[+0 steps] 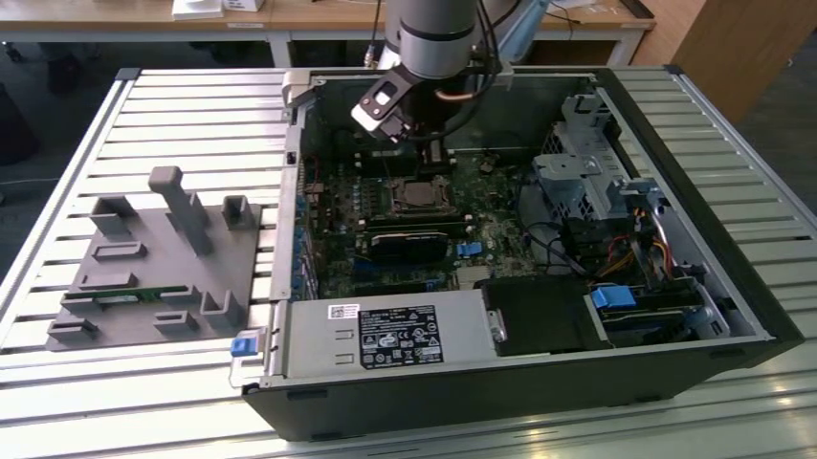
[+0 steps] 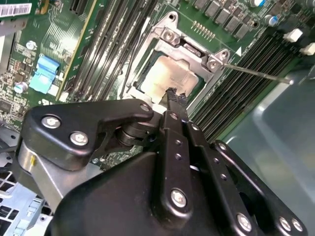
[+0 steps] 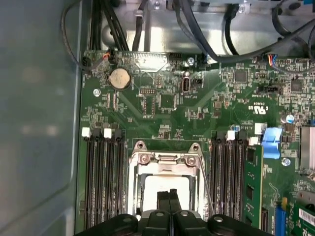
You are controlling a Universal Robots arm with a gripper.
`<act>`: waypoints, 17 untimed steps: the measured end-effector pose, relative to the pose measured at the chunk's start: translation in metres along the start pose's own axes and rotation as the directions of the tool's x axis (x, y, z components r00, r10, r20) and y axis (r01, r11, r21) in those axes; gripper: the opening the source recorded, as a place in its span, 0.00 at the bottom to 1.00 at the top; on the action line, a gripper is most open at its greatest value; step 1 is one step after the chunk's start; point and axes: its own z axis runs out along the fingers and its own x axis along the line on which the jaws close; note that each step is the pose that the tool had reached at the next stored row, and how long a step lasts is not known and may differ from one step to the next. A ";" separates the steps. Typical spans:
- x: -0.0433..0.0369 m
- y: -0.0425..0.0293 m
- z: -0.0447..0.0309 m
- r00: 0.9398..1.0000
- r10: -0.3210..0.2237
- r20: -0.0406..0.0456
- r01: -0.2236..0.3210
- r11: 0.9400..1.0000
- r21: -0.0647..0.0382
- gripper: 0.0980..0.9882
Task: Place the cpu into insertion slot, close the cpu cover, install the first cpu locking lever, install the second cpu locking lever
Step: 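Close the cpu cover, then install the first cpu locking lever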
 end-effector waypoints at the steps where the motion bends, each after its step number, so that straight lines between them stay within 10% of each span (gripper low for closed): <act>1: 0.0000 -0.0008 0.0000 1.000 0.000 0.000 0.000 1.000 0.000 0.01; 17: 0.0001 -0.0073 0.0008 1.000 0.000 0.000 0.000 1.000 0.000 0.01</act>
